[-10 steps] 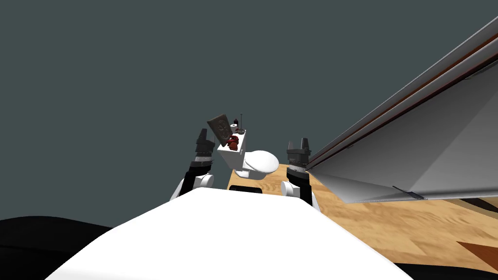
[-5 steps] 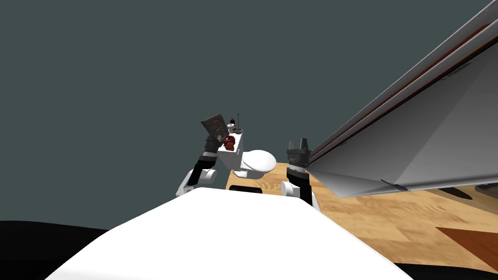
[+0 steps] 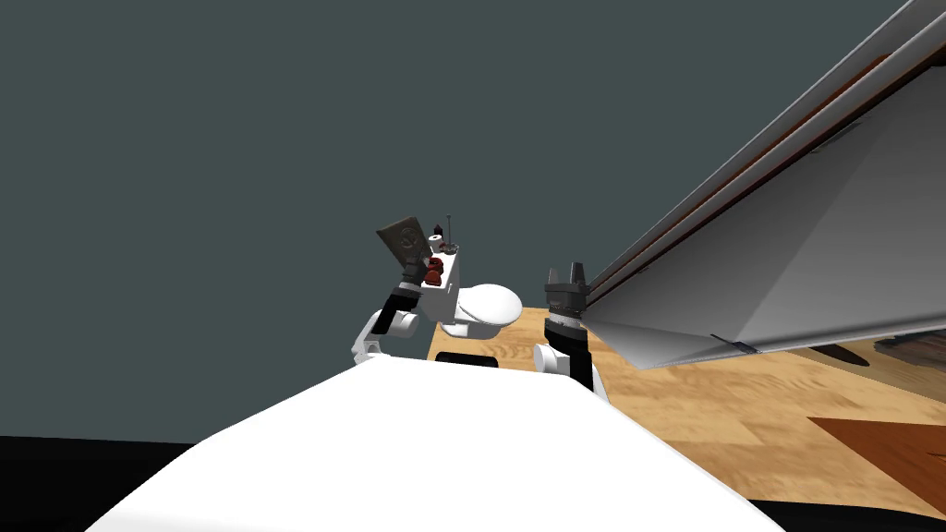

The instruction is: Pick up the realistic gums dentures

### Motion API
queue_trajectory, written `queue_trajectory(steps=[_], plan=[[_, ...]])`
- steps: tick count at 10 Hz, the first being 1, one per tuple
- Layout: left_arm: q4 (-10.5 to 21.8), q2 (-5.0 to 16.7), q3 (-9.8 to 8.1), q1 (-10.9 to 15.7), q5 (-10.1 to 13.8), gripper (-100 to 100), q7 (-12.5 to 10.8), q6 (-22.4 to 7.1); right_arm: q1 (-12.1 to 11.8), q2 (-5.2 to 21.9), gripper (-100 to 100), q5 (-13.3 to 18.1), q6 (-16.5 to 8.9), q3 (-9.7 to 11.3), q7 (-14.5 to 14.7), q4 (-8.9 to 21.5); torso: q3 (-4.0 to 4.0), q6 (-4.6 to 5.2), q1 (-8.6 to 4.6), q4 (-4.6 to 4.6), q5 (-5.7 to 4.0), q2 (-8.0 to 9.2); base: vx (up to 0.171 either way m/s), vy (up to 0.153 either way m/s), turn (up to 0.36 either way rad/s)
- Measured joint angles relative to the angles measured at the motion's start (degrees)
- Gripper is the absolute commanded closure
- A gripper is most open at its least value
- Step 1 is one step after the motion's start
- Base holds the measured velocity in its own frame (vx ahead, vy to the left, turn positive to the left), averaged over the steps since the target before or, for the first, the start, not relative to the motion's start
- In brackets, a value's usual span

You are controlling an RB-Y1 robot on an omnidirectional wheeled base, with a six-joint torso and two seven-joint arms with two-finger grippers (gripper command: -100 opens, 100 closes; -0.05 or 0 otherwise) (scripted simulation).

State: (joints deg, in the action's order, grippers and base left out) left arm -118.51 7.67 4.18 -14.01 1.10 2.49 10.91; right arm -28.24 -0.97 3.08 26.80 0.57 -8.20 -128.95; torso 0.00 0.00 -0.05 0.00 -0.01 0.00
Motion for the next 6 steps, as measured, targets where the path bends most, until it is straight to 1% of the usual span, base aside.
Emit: queue_trajectory(steps=[1,3,5,6], plan=[[0.56,0.15,0.10,0.99,0.05,-100,-0.27,-0.83,0.00,0.00,0,0.00,0.00,0.00,0.00,0.00,0.00,-0.01,0.01,0.00,0.00,0.00,-0.003,-0.014,-0.031],[3.22,0.71,0.14,3.98,0.32,-100,-0.94,-2.85,0.00,0.00,0,0.00,0.00,0.00,0.00,0.00,0.00,-0.01,0.01,0.00,0.00,-0.01,-0.004,-0.015,-0.033],[4.86,0.96,0.46,6.59,0.50,-100,-1.48,-5.60,0.00,0.00,0,0.00,0.00,0.00,0.00,0.00,0.00,-0.01,-0.01,0.00,-0.01,0.00,-0.008,-0.017,-0.021],[5.91,1.28,0.45,8.20,0.78,-100,-1.92,-7.48,0.00,0.00,0,0.00,0.00,0.00,0.00,0.00,0.01,-0.01,-0.02,0.00,-0.01,0.01,-0.008,-0.015,-0.018]])
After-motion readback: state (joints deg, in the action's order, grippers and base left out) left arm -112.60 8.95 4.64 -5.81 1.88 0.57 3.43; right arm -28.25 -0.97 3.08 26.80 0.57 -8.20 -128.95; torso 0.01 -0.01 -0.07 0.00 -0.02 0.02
